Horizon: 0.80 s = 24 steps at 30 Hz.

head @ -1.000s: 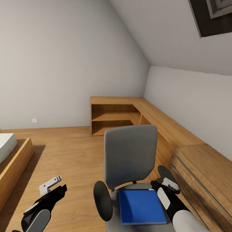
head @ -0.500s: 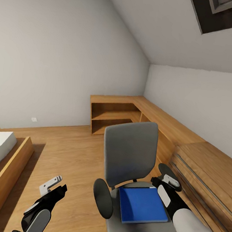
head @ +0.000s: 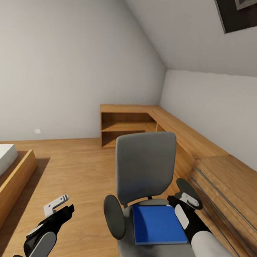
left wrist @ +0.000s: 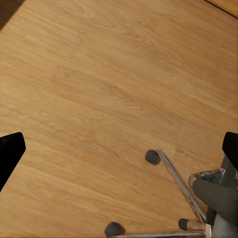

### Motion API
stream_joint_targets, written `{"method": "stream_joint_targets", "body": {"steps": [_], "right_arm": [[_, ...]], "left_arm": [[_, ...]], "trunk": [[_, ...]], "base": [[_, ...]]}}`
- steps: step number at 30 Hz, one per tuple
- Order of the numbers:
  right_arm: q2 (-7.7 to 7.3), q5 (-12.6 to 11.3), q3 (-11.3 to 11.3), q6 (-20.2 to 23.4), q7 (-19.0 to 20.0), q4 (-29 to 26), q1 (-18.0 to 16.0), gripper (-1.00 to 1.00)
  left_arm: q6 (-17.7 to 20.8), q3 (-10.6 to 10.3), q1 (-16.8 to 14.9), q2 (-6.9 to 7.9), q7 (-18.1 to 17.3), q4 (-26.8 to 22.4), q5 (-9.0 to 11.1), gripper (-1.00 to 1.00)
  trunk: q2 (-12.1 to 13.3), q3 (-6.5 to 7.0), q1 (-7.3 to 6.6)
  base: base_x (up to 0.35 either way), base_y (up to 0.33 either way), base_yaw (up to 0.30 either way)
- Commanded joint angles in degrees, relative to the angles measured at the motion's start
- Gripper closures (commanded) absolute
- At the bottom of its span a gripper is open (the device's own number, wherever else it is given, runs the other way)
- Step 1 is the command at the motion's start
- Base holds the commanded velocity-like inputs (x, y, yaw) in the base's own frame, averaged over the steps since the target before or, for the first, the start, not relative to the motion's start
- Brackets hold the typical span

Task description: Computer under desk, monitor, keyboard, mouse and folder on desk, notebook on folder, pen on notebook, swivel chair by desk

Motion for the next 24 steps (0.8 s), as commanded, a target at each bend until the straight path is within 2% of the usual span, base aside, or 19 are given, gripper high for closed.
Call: {"method": "stream_joint_targets", "body": {"steps": [1, 24], "right_arm": [[0.0, -0.45, 0.01, 0.26, -0.24, -0.14, -0.01, -1.0], [0.0, -0.73, -0.04, -2.13, -0.26, -0.05, -0.01, -1.0]], "left_arm": [[0.17, -0.1, -0.05, 0.05, 0.43, -0.08, 0.27, -1.0], [0.17, -0.24, -0.05, 0.05, 0.43, -0.08, 0.27, -1.0]], "trunk": [[-0.45, -0.24, 0.22], [-9.27, -4.19, 5.06]], "base": [[0.0, 0.0, 0.0], [0.0, 0.0, 0.0]]}}
